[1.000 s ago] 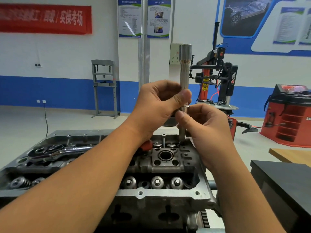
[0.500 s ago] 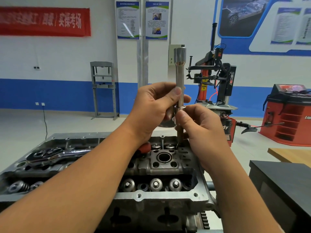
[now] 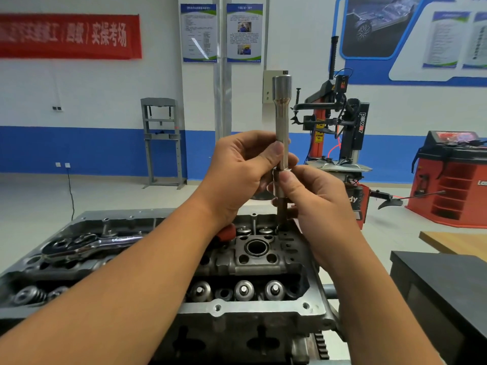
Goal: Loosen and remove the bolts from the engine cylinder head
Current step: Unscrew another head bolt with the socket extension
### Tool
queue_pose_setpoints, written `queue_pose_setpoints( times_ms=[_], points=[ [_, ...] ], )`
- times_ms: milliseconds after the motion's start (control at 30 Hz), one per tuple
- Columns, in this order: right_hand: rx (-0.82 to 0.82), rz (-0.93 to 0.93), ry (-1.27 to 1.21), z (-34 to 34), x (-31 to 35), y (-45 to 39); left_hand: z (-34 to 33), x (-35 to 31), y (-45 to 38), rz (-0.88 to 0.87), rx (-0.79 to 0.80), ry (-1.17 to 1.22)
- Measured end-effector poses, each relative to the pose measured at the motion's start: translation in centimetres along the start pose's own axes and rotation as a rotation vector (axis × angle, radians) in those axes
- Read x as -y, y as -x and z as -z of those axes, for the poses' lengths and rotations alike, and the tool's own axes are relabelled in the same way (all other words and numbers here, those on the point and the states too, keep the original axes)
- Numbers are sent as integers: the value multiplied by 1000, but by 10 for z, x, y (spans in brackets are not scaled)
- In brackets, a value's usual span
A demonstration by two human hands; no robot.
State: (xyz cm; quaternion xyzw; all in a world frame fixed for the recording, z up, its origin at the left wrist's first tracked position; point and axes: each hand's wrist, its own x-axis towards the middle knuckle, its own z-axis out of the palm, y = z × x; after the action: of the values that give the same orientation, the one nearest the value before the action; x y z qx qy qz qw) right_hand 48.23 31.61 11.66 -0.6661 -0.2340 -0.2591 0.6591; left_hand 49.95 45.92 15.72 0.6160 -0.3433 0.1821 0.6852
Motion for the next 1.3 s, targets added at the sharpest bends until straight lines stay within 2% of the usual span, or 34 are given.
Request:
queue_pose_setpoints(
  times_ms=[167,300,400,567,767,1000,1167,1300],
  points=[
    [-91,23,67,0,-1,1,-2,-3,2,-37,-49,-40],
    [-26,19,49,0,0,1,-1,-2,1,38,3,21],
    [-3,-9,11,0,1,1,-2,-2,1,29,-4,4],
    [-73,0,24,0,1,1,-1,-3,1,-31,-79,-79],
    [-17,8,13,-2,0,1,0,-4,1,56,-13,-13],
    [-61,28,76,3,-5,-2,-3,-5,2,-19,-84,-53],
    [-8,12,72,-1,1,1,-2,-4,1,60,-31,-16],
    [-8,0,32,-1,4,1,-2,-4,2,24,-14,-14]
  ],
)
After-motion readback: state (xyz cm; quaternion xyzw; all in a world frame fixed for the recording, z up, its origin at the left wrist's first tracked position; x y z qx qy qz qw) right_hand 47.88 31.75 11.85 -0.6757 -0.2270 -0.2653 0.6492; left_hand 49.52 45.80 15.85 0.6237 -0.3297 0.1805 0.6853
